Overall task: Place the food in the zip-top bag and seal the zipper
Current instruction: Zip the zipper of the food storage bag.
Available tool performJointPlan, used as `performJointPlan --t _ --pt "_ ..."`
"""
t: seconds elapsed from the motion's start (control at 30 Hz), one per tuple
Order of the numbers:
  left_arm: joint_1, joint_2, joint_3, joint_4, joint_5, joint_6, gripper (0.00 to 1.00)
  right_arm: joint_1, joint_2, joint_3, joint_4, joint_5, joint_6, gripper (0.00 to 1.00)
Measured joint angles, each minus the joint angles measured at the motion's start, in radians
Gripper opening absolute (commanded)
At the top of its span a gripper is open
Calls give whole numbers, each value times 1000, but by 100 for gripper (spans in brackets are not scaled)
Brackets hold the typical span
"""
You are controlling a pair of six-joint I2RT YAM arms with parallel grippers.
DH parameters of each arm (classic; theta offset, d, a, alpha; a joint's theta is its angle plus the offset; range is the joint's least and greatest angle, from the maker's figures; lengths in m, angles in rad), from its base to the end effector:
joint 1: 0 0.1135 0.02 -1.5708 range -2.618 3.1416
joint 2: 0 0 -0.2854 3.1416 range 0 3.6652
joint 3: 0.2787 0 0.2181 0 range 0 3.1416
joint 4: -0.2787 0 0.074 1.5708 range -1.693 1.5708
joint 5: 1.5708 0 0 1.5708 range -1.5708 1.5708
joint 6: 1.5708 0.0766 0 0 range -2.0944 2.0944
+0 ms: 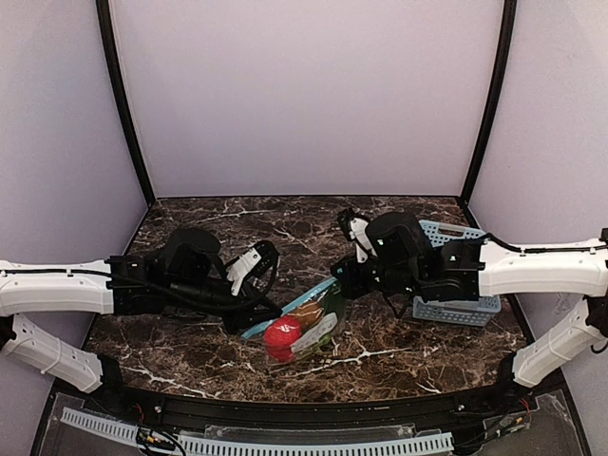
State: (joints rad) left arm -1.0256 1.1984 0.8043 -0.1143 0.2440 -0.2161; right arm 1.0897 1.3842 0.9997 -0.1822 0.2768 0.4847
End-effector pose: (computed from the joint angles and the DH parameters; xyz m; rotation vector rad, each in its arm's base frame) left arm 0.1202 -0.2339 0.2820 1.0207 1.9767 -0.9797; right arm 0.1613 0.2638 0.2916 -0.4890 2.1249 0.6317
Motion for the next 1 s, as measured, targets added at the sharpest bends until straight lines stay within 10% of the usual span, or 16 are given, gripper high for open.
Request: performJointPlan --t 1.0 --pt "0 -13 -35 38 59 -45 1 -45 -111 -80 -22 -35 -1 0"
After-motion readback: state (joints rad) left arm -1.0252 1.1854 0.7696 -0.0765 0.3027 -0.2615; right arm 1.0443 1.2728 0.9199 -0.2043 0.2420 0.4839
